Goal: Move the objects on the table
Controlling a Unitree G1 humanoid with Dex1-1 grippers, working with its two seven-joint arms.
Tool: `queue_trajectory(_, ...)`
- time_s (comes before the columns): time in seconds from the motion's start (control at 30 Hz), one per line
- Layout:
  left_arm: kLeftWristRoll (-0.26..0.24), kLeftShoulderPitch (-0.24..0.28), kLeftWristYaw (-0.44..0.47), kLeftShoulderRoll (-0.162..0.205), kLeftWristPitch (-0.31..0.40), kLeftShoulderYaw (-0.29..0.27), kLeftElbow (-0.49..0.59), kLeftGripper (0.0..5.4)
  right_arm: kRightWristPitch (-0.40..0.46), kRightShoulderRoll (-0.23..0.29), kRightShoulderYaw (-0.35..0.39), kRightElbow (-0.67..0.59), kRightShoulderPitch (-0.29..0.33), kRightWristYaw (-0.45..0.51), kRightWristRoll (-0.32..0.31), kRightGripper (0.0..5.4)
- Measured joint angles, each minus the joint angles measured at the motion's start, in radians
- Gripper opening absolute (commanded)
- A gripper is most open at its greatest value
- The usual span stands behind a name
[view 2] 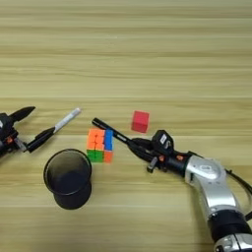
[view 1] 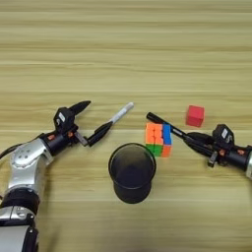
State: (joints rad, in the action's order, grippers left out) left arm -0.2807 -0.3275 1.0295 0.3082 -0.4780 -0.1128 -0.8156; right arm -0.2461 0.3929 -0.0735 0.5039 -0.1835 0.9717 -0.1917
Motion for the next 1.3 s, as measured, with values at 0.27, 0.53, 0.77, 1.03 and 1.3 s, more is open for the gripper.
queue_trajectory(0.27, 0.0, -0.004, -0.004, 0.0, 0.0, 0.0, 0.0, 5.4, 0.003, 0.008, 0.0, -0.01, -0.002, 0.003, 0.0, 0.82)
queue_trajectory(0.53, 0.0, -0.005, -0.006, 0.0, 0.0, -0.001, 0.0, 5.4, 0.02, 0.022, 0.008, -0.049, -0.008, 0.003, -0.009, 0.82)
queue_trajectory(0.77, 0.0, -0.005, -0.007, 0.0, 0.0, -0.001, 0.0, 5.4, 0.039, 0.028, 0.025, -0.113, -0.012, 0.001, -0.03, 0.82)
queue_trajectory(1.03, 0.0, -0.005, -0.007, -0.001, -0.001, -0.001, 0.0, 5.4, 0.062, 0.04, 0.039, -0.192, -0.013, -0.002, -0.046, 0.82)
queue_trajectory(1.3, 0.0, -0.005, -0.007, -0.001, -0.002, -0.001, 0.0, 5.4, 0.065, 0.041, 0.04, -0.197, -0.014, -0.005, -0.046, 0.82)
